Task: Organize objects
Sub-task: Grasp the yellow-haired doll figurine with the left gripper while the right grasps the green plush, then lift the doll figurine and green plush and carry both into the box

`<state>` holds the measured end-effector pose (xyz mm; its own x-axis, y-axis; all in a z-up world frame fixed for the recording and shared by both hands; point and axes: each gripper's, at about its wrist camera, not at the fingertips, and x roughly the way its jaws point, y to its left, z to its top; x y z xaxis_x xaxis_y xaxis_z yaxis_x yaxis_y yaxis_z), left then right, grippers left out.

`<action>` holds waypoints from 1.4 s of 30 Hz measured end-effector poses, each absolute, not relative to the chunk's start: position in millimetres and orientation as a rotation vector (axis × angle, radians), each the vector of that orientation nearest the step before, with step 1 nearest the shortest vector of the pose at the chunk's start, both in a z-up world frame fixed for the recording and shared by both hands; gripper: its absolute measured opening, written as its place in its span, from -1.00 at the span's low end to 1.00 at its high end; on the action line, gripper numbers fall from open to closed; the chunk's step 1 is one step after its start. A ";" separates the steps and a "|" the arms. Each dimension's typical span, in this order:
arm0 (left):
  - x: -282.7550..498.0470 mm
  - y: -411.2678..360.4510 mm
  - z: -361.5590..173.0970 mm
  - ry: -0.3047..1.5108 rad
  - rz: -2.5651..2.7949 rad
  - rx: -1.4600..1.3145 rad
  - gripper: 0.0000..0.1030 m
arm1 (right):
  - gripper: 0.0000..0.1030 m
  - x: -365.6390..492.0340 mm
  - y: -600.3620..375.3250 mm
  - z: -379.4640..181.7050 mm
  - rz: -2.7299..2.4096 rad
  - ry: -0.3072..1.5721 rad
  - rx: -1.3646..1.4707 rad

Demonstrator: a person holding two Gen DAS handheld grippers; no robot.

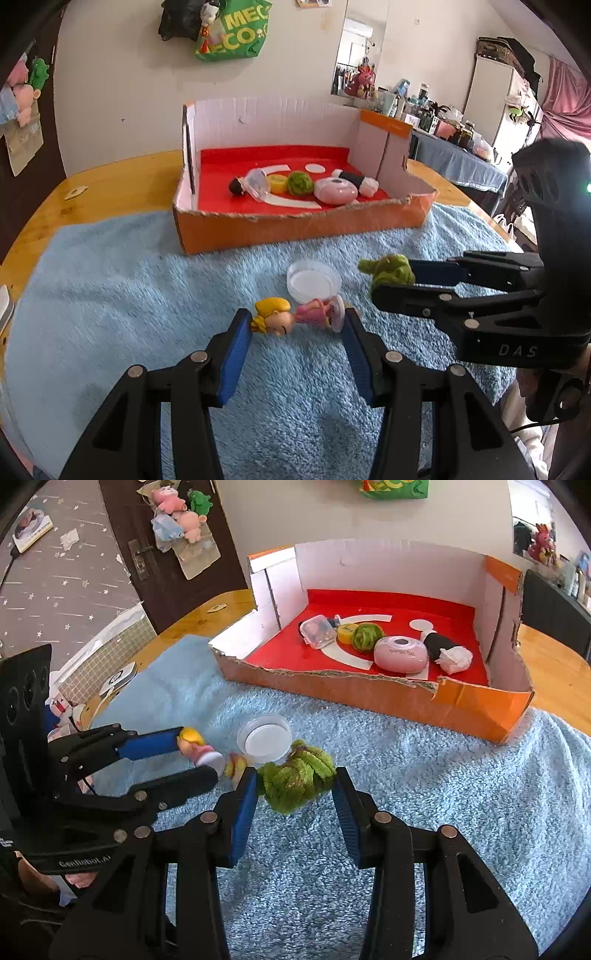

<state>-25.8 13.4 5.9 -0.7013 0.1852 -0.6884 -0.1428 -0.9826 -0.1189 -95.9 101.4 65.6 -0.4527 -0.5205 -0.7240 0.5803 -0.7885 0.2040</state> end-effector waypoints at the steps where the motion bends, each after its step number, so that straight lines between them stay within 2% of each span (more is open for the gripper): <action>1: -27.0 11.5 7.5 -0.090 2.748 -1.114 0.01 | -0.23 -95.8 102.2 66.3 -2.237 0.093 1.077; 42: -67.5 -2.3 46.5 -0.141 2.788 -0.999 0.01 | -0.23 -114.1 104.0 98.4 -2.277 0.006 0.974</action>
